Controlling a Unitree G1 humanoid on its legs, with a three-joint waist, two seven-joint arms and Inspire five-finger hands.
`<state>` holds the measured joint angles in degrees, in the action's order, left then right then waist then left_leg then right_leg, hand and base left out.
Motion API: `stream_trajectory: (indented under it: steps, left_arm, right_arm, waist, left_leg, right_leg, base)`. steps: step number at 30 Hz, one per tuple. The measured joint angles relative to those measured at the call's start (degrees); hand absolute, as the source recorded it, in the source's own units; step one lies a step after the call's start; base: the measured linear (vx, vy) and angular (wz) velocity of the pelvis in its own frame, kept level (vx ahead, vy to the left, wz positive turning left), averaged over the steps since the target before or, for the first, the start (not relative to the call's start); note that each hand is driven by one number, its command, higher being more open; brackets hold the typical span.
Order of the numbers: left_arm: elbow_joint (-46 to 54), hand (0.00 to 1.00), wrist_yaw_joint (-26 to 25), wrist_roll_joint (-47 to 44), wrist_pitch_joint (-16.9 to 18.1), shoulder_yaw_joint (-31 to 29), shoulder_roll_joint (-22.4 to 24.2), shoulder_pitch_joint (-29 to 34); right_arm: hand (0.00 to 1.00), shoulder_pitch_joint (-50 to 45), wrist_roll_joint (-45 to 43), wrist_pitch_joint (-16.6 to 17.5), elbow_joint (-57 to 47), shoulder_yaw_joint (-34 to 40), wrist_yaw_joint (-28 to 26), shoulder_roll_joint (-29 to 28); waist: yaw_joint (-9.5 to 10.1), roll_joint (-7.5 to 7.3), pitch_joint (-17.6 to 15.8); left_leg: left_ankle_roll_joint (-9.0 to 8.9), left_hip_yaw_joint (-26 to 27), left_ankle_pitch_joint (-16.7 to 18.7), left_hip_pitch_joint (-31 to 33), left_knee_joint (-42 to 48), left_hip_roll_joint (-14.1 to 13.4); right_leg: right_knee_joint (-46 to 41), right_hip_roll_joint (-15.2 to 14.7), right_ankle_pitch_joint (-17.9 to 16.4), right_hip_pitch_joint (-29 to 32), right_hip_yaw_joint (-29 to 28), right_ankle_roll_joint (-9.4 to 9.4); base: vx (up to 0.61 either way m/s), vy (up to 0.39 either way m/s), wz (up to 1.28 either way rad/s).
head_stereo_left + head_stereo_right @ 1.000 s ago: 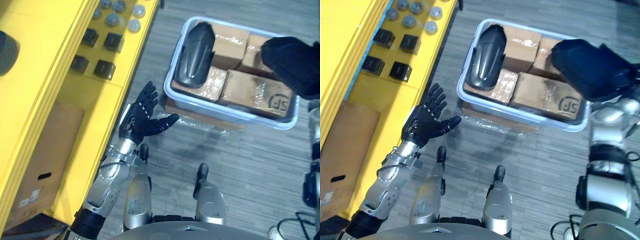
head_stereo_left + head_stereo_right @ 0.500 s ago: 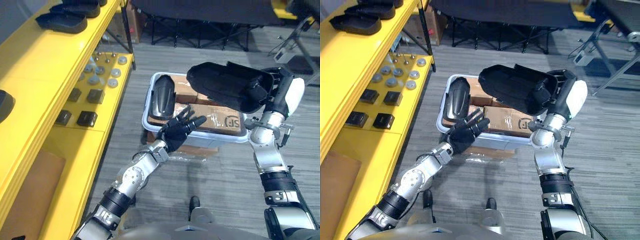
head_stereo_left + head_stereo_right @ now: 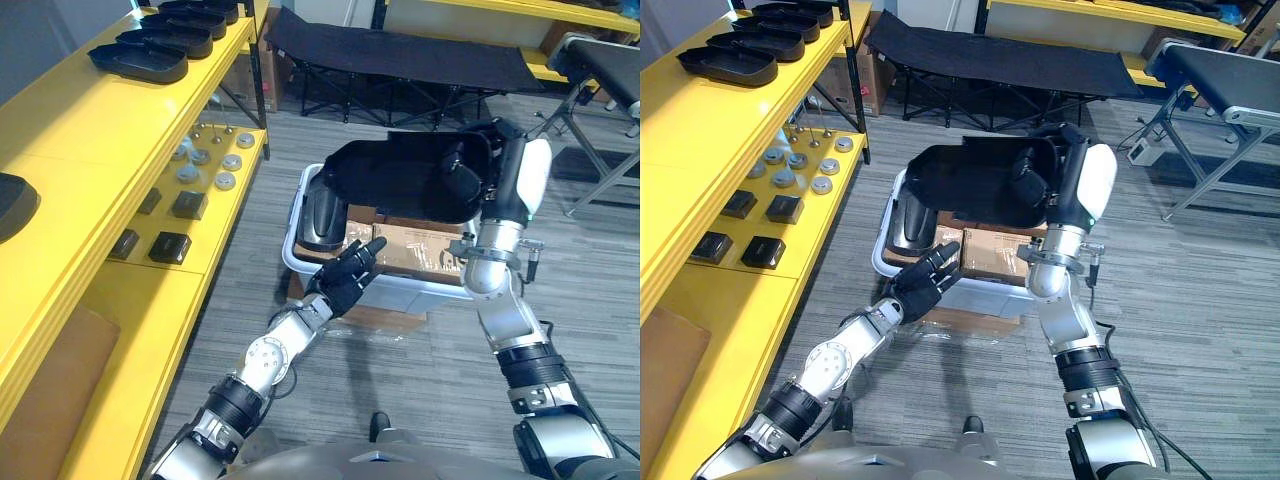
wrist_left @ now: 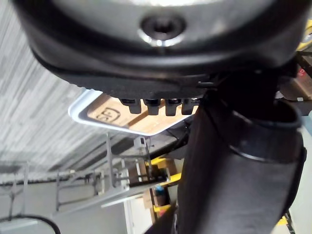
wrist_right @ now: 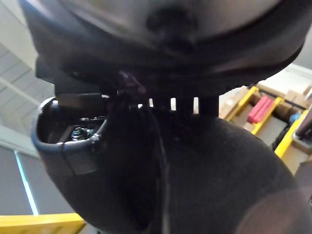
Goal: Walk over and take three plastic housings, then place them on the shelf
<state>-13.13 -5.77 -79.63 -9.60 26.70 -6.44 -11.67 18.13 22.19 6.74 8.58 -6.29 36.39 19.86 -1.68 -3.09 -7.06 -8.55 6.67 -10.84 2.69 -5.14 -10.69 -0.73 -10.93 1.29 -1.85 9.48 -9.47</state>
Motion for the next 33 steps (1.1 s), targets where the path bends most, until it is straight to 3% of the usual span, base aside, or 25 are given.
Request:
stream_trajectory:
  steps: [8, 15, 16, 21, 31, 33]
  left_arm:
    - [-0.2, 1.00, 4.3, -17.0, 5.6, 1.8, 1.4, -1.3]
    - [-0.2, 1.00, 4.8, -22.8, 8.1, 3.6, 1.4, -1.3]
    - [-0.2, 0.00, 4.6, -23.6, 9.0, 4.2, 1.4, -1.3]
    - [-0.2, 0.00, 2.8, -24.2, 12.3, 5.1, 1.4, -1.3]
    - [-0.4, 0.00, 3.3, -28.3, 13.4, 5.9, 1.4, -1.3]
    - [-0.4, 0.00, 3.3, -28.2, 15.8, 6.3, 1.4, -1.3]
  right_arm:
    - [0.00, -3.1, -0.1, 1.8, 0.0, -4.9, -0.8, -2.5]
    - [0.00, -3.7, -0.2, 5.2, 0.0, -7.0, 0.2, -2.7]
    - [0.00, -3.8, -0.7, 6.1, 0.0, -7.5, 0.2, -2.8]
    - [0.00, -3.9, -0.6, 8.1, -0.1, -10.1, 0.2, -3.2]
    - [0.00, -6.6, -0.6, 9.2, -1.8, -14.0, 0.6, -6.0]
    - [0.00, -6.6, -0.6, 9.2, -1.9, -15.2, 1.3, -7.2]
  waist:
    - [-0.03, -0.27, 0.6]
    - [0.04, -0.45, 1.3]
    - [0.03, -0.49, 1.4]
    - [0.07, -0.55, 1.6]
    - [-0.01, -1.35, 2.3]
    - [-0.04, -1.36, 2.3]
  left_leg:
    - [0.02, 0.0, 0.0, -0.3, 0.0, 0.1]
    - [0.26, 0.0, 0.4, -1.2, 0.0, 0.1]
    - [0.28, 0.0, 0.4, -1.2, 0.0, 0.1]
    - [0.29, 0.0, 0.3, -1.2, 0.0, 0.1]
    - [0.06, 0.0, 0.2, -1.2, 0.0, 0.2]
    - [0.08, 0.0, 0.3, -1.2, 0.0, 0.1]
  right_leg:
    - [0.0, -0.1, 0.0, -0.4, 0.0, -0.01]
    - [0.1, -0.1, -0.1, -1.2, 0.0, 0.09]
    - [0.1, -0.1, -0.1, -1.2, 0.0, 0.12]
    - [0.1, -0.1, -0.3, -1.2, 0.1, 0.34]
    - [0.1, -0.1, -0.3, -1.4, 0.3, 0.28]
    - [0.1, -0.1, -0.3, -1.4, 0.3, 0.28]
  base:
    - [0.00, 0.000, 0.00]
    - [-0.01, -0.004, 0.00]
    - [0.00, 0.000, 0.00]
    - [0.00, 0.000, 0.00]
    - [0.00, 0.000, 0.00]
    - [0.00, 0.000, 0.00]
